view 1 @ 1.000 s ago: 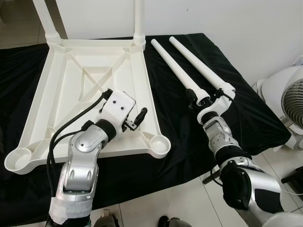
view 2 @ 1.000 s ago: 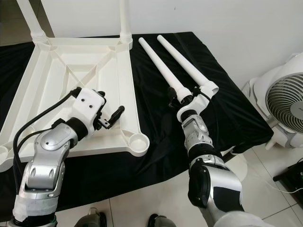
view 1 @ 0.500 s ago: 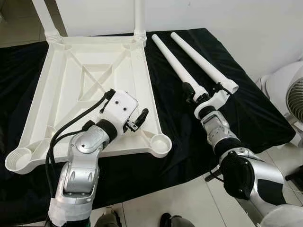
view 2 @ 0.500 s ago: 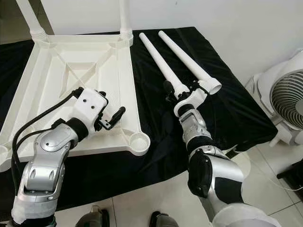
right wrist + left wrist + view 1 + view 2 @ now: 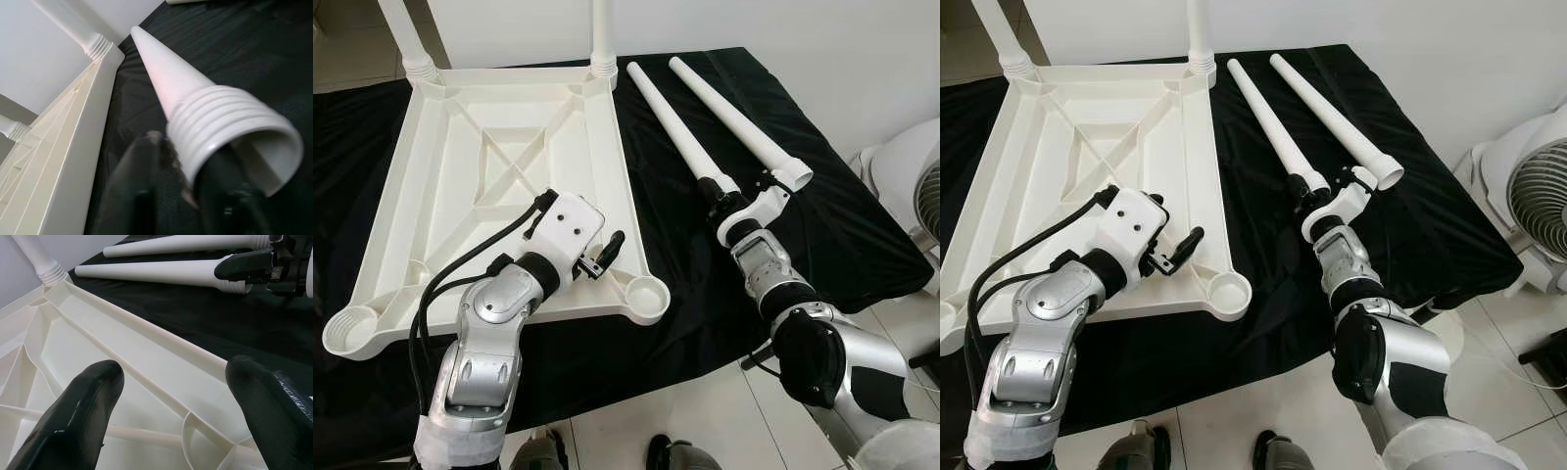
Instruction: Building children table
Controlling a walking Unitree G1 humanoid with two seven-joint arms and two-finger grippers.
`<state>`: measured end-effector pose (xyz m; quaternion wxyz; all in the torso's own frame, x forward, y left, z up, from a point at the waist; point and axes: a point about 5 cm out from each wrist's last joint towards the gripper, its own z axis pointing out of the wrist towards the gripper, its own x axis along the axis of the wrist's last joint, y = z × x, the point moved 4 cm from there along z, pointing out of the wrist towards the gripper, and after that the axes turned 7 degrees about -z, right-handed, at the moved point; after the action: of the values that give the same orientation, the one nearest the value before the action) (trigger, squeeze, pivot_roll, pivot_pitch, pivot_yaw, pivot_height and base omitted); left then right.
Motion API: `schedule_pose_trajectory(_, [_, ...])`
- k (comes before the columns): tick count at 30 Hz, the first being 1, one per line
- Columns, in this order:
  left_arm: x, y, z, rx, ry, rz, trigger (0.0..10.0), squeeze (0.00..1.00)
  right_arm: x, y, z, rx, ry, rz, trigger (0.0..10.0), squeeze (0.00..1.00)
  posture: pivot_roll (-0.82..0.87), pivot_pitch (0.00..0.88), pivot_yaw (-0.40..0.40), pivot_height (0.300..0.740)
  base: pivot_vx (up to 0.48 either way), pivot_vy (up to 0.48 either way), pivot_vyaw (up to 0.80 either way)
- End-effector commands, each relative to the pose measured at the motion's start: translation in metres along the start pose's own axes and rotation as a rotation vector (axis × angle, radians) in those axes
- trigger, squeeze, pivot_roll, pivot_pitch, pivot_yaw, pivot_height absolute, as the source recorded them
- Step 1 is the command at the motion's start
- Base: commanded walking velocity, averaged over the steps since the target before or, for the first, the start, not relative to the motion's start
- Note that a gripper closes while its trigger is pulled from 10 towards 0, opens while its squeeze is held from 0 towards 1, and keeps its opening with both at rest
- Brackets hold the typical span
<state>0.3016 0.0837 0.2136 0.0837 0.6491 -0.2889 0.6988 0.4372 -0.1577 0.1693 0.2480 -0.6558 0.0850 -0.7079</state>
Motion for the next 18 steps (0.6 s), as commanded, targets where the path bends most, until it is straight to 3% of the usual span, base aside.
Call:
schedule_pose_trajectory(1, [-0.003,-0.004,-0.002,0.071,-0.008,-0.004,10.0,0.00,-0.002,0.000,-0.001,0.010,-0.013,-0.021,0.0,0.00,0.26,0.175,-0.002,0.740,0.000,0.000,0.00])
schedule_pose_trajectory(2, [-0.003,-0.004,-0.002,0.071,-0.008,-0.004,10.0,0.00,-0.002,0.000,-0.001,0.010,-0.013,-0.021,0.0,0.00,0.26,0.175,-0.002,0.740,0.000,0.000,0.00])
schedule_pose_trajectory(3, [-0.003,-0.003,-0.001,0.070,-0.004,-0.010,10.0,0.00,0.002,0.000,-0.001,0.017,0.005,-0.084,10.0,0.00,0.24,0.168,-0.008,0.740,0.000,0.000,0.00])
schedule_pose_trajectory(8, [-0.003,0.000,0.001,0.068,-0.002,-0.017,10.0,0.00,0.007,-0.002,0.000,0.021,0.028,-0.137,10.0,0.00,0.23,0.163,-0.016,0.740,0.000,0.000,0.00])
schedule_pose_trajectory(15, [-0.003,0.001,0.003,0.077,0.000,-0.031,10.0,0.00,0.023,-0.017,0.006,0.088,0.095,-0.201,10.0,0.00,0.22,0.157,-0.026,0.740,0.000,0.000,0.00])
schedule_pose_trajectory(16, [-0.004,0.001,0.003,0.078,0.000,-0.033,10.0,0.00,0.029,-0.021,0.007,0.109,0.120,-0.202,0.7,0.00,0.22,0.155,-0.031,0.740,0.000,0.000,0.00])
schedule_pose_trajectory(17, [-0.004,0.001,0.003,0.078,0.000,-0.033,10.0,0.00,0.029,-0.021,0.007,0.109,0.120,-0.202,0.7,0.00,0.22,0.155,-0.031,0.740,0.000,0.000,0.00])
schedule_pose_trajectory(18, [-0.004,0.002,0.004,0.079,0.001,-0.035,10.0,0.00,0.037,-0.024,0.009,0.110,0.151,-0.219,0.0,0.00,0.21,0.154,-0.034,0.740,0.000,0.000,0.00])
